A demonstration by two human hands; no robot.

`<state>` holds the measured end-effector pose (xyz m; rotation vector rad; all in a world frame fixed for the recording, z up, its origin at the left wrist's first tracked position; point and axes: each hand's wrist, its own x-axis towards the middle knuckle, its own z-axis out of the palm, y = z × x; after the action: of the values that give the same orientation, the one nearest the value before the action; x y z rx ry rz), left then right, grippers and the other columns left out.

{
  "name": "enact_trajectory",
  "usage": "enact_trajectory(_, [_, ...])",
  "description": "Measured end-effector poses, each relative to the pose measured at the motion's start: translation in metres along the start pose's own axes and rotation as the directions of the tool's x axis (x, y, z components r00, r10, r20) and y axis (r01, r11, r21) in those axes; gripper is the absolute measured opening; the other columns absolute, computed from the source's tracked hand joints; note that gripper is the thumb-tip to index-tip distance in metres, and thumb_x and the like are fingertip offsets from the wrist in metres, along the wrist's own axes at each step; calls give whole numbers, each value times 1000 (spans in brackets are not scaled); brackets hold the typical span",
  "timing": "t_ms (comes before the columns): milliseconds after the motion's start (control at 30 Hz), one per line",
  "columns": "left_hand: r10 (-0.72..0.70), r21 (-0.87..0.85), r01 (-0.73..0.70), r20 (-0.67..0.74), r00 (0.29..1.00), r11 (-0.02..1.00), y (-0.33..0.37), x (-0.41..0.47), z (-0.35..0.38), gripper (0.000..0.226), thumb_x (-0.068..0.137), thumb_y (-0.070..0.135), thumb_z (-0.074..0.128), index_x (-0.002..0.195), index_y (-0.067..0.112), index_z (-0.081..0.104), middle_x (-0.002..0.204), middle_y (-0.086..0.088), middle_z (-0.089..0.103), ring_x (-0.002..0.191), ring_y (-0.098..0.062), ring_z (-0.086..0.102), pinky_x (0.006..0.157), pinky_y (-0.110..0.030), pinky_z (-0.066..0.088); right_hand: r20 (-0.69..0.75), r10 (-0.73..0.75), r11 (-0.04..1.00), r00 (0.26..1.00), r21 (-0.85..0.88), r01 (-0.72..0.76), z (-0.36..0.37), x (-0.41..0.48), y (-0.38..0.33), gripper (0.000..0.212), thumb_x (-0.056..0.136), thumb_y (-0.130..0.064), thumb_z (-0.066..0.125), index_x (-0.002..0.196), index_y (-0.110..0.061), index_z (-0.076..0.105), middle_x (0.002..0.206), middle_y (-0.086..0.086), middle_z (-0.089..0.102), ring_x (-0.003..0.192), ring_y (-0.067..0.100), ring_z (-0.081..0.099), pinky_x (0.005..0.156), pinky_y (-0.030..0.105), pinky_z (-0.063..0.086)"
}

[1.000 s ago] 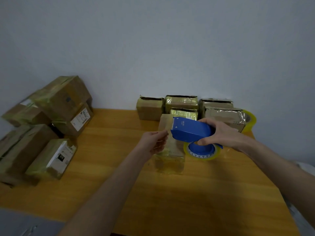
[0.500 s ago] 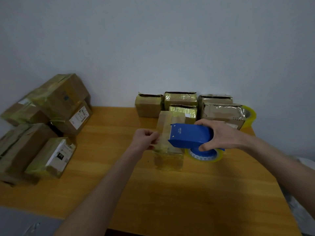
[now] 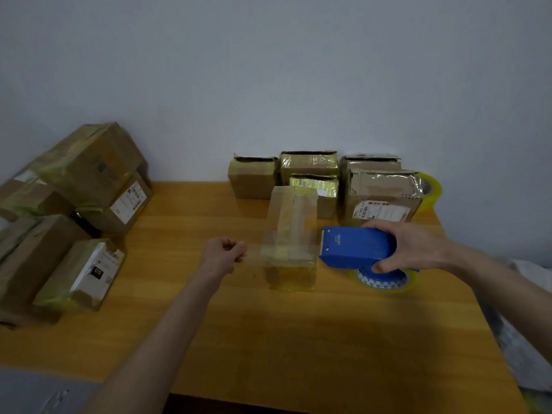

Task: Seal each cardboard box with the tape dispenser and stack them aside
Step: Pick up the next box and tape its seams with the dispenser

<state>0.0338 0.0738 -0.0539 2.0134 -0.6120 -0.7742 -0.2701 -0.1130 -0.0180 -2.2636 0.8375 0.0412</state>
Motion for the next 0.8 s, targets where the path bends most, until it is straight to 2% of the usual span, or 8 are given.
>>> enact_trajectory(200, [18,61,-20,31,999,998,-4,1,4,15,95,19,59,87,6,60,79,-4,64,70,-11,59,54,-27,43,32,26,999,999,26,-27,9,4,10,58,70,-23,83,111,-43,47,107,-11,60,95,11,61,80,27,54])
enact_trajectory(367, [-9,97,5,39,999,995,-12,5,12,15,95,19,59,86,7,58,79,-3,63,70,-10,60,57,-26,42,63,69,998,996,1,-70,21,9,14,59,69,-26,82,113,-43,45,104,-15,59,93,6,60,73,19,49])
enact_trajectory(467, [-19,84,17,20,1000,996,-16,9,20,17,95,18,59,81,9,57,76,-1,63,68,-9,59,54,-23,40,75,108,994,991,-6,-108,29,10,18,66,70,-27,81,124,-39,45,108,-11,60,97,8,59,83,29,52])
enact_trajectory(533, [-6,86,5,2,1000,996,-17,12,26,21,95,17,58,75,12,55,72,1,62,67,-10,58,53,-22,40,82,114,993,990,-17,-113,34,13,18,71,70,-29,81,131,-36,44,108,-11,59,97,7,58,83,29,51])
enact_trajectory(700, [-36,65,34,22,999,997,-26,16,38,24,96,18,56,72,17,54,72,3,62,65,-5,56,51,-20,40,102,138,990,985,-31,-136,51,21,15,70,69,-33,79,129,-37,42,107,-11,58,97,11,59,87,40,53])
enact_trajectory(800, [-31,86,27,44,999,996,-31,21,41,15,97,21,53,83,17,57,82,-2,65,63,-5,56,47,-21,42,104,148,989,983,-9,-148,59,22,16,67,68,-33,78,124,-41,41,102,-13,59,92,8,60,83,36,55])
